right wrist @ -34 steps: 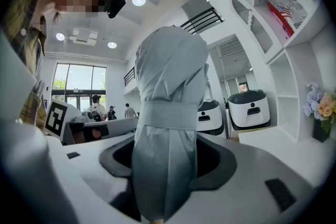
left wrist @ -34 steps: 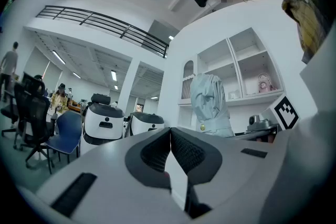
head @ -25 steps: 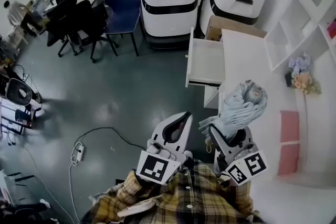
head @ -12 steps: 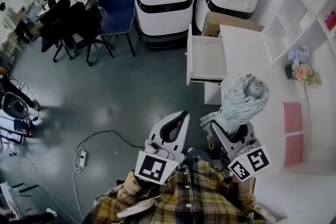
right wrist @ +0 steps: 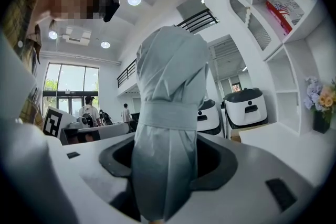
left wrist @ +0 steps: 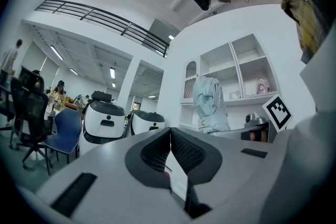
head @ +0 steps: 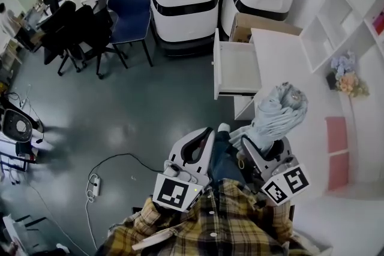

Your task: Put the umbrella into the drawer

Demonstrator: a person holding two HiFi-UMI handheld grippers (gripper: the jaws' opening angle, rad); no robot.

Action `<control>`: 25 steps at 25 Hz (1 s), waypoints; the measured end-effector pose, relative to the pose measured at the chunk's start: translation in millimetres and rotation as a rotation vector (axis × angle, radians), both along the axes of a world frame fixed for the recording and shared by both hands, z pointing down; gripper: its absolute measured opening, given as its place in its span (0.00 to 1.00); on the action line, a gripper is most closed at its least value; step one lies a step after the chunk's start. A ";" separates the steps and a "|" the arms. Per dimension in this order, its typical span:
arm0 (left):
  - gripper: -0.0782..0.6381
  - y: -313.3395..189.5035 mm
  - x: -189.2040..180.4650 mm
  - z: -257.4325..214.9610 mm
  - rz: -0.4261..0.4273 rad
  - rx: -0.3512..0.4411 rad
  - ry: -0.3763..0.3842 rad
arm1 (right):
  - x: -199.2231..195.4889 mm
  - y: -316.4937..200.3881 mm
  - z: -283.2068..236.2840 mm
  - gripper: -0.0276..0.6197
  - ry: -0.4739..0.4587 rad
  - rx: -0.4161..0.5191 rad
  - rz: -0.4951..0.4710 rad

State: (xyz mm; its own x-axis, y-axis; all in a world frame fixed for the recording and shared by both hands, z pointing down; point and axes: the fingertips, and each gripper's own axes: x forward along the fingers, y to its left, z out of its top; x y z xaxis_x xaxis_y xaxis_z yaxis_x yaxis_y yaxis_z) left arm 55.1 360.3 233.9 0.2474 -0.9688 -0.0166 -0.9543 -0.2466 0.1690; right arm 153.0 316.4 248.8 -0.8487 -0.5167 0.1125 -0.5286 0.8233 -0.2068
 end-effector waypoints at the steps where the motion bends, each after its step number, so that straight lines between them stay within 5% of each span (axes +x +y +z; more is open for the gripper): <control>1: 0.14 -4.3 -1.0 1.8 0.002 -0.002 0.000 | -1.6 -4.3 2.0 0.47 0.006 0.001 -0.002; 12: 0.14 -94.6 -26.5 22.3 -0.014 -0.033 -0.006 | -27.6 -100.6 28.0 0.47 0.020 -0.042 -0.018; 25: 0.14 -270.2 -52.3 8.0 -0.005 -0.055 0.004 | -55.0 -259.6 20.9 0.47 0.046 -0.087 -0.039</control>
